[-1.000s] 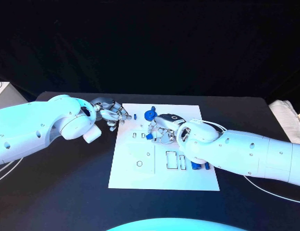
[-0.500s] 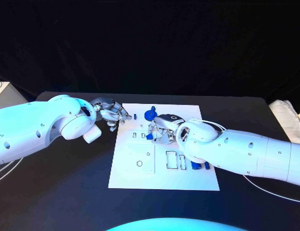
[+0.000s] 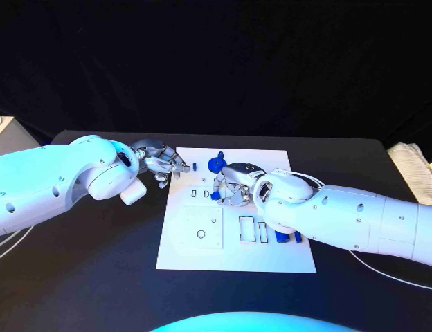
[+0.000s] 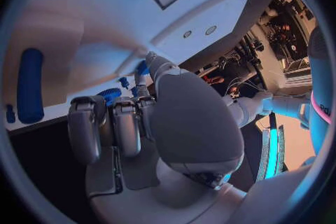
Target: Assemble the parts on the task board
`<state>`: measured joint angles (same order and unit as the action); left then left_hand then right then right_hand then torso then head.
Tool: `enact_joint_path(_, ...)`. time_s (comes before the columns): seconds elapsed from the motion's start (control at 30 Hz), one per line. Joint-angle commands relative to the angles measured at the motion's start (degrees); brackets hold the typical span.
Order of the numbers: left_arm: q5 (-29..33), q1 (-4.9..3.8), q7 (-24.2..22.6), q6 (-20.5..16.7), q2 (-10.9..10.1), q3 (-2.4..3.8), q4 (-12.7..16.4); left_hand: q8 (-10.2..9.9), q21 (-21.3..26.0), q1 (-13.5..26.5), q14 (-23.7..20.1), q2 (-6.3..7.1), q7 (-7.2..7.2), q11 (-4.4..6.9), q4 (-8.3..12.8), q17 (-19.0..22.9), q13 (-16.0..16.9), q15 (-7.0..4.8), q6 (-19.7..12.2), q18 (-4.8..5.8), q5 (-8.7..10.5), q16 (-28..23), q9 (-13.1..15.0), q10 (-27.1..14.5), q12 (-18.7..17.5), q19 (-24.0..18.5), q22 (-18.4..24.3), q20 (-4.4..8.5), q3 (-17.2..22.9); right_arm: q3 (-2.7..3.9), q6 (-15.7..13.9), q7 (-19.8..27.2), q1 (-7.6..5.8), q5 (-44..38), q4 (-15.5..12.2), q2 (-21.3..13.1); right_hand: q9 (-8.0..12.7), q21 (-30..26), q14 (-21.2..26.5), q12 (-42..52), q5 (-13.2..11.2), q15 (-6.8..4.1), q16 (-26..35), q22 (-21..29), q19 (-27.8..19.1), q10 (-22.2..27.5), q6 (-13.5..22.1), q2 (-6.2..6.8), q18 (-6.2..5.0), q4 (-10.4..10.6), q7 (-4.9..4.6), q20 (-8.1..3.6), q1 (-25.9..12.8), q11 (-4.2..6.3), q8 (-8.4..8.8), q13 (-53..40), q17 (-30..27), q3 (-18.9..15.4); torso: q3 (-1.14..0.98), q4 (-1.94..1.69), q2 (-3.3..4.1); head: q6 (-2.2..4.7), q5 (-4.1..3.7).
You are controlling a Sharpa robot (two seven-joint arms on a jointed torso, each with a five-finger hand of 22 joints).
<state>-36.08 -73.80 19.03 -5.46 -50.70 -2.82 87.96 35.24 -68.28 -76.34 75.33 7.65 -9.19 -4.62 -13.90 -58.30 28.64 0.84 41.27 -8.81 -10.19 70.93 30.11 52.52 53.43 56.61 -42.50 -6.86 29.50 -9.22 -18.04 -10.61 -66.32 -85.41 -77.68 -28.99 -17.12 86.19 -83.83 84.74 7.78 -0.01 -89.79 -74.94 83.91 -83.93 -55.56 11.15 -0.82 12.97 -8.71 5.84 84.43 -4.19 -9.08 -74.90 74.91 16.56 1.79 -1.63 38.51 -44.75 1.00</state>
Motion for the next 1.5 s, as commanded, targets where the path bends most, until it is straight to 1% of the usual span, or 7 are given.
enact_joint_path(0.03,0.45,-0.03,0.13,0.42,0.04,0.04,0.18,0.33,0.20,-0.69,-0.10,-0.06,0.00,0.00,0.05,-0.04,-0.09,0.00,-0.30,-0.62,-0.28,-0.13,-0.12,-0.24,-0.28,0.20,-0.01,0.03,0.41,-0.16,1.99,-0.96,0.22,-0.52,0.17,0.15,0.02,0.33,-6.17,0.58,0.32,-0.21,-0.21,-12.75,4.46,-2.20,-0.69,-0.37,-0.08,-0.08,0.05,-0.12,-0.55,0.29,0.08,-11.13,15.09,0.70,0.01,-0.02,-0.01,-0.03,0.02)
enact_joint_path(0.47,0.37,-0.03,0.35,0.66,0.17,0.03,0.17,0.48,0.31,-1.01,-0.08,0.07,0.01,0.01,0.44,0.06,-0.30,-0.01,-0.34,-0.62,-0.28,-0.18,-0.20,-0.30,-0.30,0.31,0.08,0.03,0.84,-0.21,3.18,-1.88,0.33,-0.97,0.19,0.42,-0.83,0.63,-6.17,1.43,0.56,-1.60,-0.21,-13.00,4.63,-3.02,-5.25,-1.63,0.00,-2.02,1.85,-1.27,-0.82,1.84,-2.57,-11.83,15.09,5.69,0.01,0.07,0.01,-0.23,-0.02)
enact_joint_path(0.73,0.35,-0.03,0.35,0.72,0.19,0.02,0.26,0.57,0.37,-1.18,-0.07,0.15,0.00,0.01,0.66,0.11,-0.42,-0.01,-0.34,-0.62,-0.27,-0.21,-0.25,-0.33,-0.30,0.38,0.12,0.03,1.10,-0.22,-0.24,-3.75,0.49,-2.18,-0.28,0.38,-1.65,1.34,-6.17,1.80,0.58,-2.32,-0.21,-13.49,4.97,-3.39,-6.66,-2.24,0.19,-3.41,2.85,-1.98,-1.80,2.75,-4.28,-12.16,15.09,7.90,0.01,0.05,-0.05,-0.15,-0.06)
enact_joint_path(1.0,0.35,-0.02,-0.54,0.51,0.23,-0.03,0.48,0.46,0.53,-1.16,-0.16,0.41,-0.15,-0.08,0.85,0.35,-0.63,0.03,-0.67,-0.63,-0.20,-0.35,-0.47,-0.37,-0.31,0.38,0.31,0.03,1.39,-0.21,-5.04,-4.28,0.64,-2.23,-1.42,-0.28,-2.11,2.11,-6.17,1.87,0.49,-2.57,-0.21,-13.99,5.33,-3.49,-6.60,-2.01,0.39,-3.83,3.09,-2.26,-3.26,3.00,-4.99,-12.24,15.09,8.58,-0.03,0.08,-0.11,0.13,-0.02)
enact_joint_path(1.23,0.62,0.11,-5.89,-0.79,-0.01,-0.33,1.15,-0.42,1.10,-1.32,-0.58,0.91,-0.32,-0.22,1.40,1.07,-1.45,0.19,-1.24,-0.71,-0.17,-0.84,-1.67,-0.72,-0.87,0.11,1.02,-0.08,2.45,-0.08,-9.02,-2.83,0.55,-0.18,-4.56,-2.23,-2.36,3.06,-6.17,1.61,0.40,-2.58,-0.21,-14.60,5.76,-3.36,-5.85,-0.95,0.63,-3.57,3.02,-2.35,-5.81,2.97,-5.27,-12.04,15.09,8.47,0.00,0.17,-0.14,0.50,-0.02)
enact_joint_path(1.4,0.41,0.59,-13.45,-1.79,-0.57,-0.74,2.02,-3.77,1.43,-2.09,-0.79,1.19,0.39,0.32,3.08,1.28,-2.71,-0.22,0.74,-0.70,-0.06,-0.97,-5.52,-0.31,-1.20,0.27,1.08,0.20,4.81,0.16,-10.01,-2.57,-0.11,2.02,-7.17,-4.07,-2.41,3.49,-6.17,1.66,0.40,-2.58,-0.21,-14.86,5.95,-3.42,-5.76,-0.79,0.74,-3.47,3.02,-2.35,-6.32,2.96,-5.34,-12.09,15.09,8.44,-0.02,0.12,-0.12,0.67,-0.13)
enact_joint_path(1.5,-0.50,1.07,-16.83,-2.28,-0.78,-0.87,2.44,-4.77,1.09,-2.20,-0.49,1.24,0.68,0.56,3.63,0.73,-3.00,-0.43,1.43,-0.56,0.05,-0.57,-6.56,-0.10,-1.20,0.81,0.37,0.33,5.22,0.23,-9.91,-2.79,-0.39,3.23,-7.86,-4.73,-2.44,3.71,-6.17,1.84,0.40,-2.58,-0.21,-15.00,6.04,-3.55,-5.78,-0.79,0.79,-3.43,3.04,-2.35,-6.48,2.97,-5.39,-12.24,15.09,8.44,0.00,0.10,-0.12,0.71,-0.19)
